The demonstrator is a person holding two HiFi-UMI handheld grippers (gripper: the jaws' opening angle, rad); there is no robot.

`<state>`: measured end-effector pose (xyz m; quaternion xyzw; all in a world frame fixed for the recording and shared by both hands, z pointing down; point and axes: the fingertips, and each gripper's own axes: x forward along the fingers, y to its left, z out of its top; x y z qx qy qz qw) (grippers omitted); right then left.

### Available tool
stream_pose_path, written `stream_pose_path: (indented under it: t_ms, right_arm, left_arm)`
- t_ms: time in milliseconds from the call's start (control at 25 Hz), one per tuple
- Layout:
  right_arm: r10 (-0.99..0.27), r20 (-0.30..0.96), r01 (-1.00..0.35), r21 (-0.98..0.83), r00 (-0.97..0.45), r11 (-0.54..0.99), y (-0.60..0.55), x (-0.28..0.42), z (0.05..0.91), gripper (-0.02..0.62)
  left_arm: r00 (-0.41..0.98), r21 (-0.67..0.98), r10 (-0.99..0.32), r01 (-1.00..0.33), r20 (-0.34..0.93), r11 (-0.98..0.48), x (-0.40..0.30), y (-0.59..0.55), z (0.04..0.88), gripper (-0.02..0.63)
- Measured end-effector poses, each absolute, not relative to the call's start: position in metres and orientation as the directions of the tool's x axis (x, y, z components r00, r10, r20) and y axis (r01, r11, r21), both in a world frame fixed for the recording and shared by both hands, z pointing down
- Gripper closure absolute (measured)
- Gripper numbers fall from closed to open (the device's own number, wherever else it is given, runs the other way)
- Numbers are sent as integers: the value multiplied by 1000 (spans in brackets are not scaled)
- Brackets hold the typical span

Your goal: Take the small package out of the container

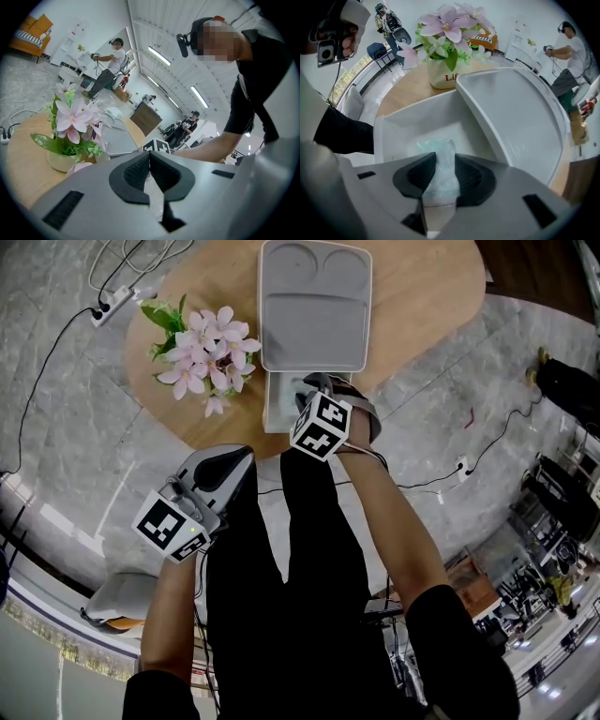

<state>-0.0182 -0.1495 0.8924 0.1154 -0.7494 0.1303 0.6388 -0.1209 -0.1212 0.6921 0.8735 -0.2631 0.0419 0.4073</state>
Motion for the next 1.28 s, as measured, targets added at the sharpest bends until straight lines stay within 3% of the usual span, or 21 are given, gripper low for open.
stream_pose_path:
  t_ms: [520, 920, 1280]
  right_arm:
    - [-47, 971, -321, -32, -236, 947, -156, -10, 865, 578]
    - [-133, 942, -354, 16, -309, 935, -163, -5, 806, 581]
    - [-295, 862, -421, 107, -412, 901, -196, 0, 668, 581]
  left_arm:
    - [852, 685, -437, -502, 289, -527, -128, -120, 688, 589]
    - [853, 663, -450, -500, 265, -557, -118, -127, 655, 589]
    - [837, 587, -499, -525, 226, -616, -121, -151, 571, 589]
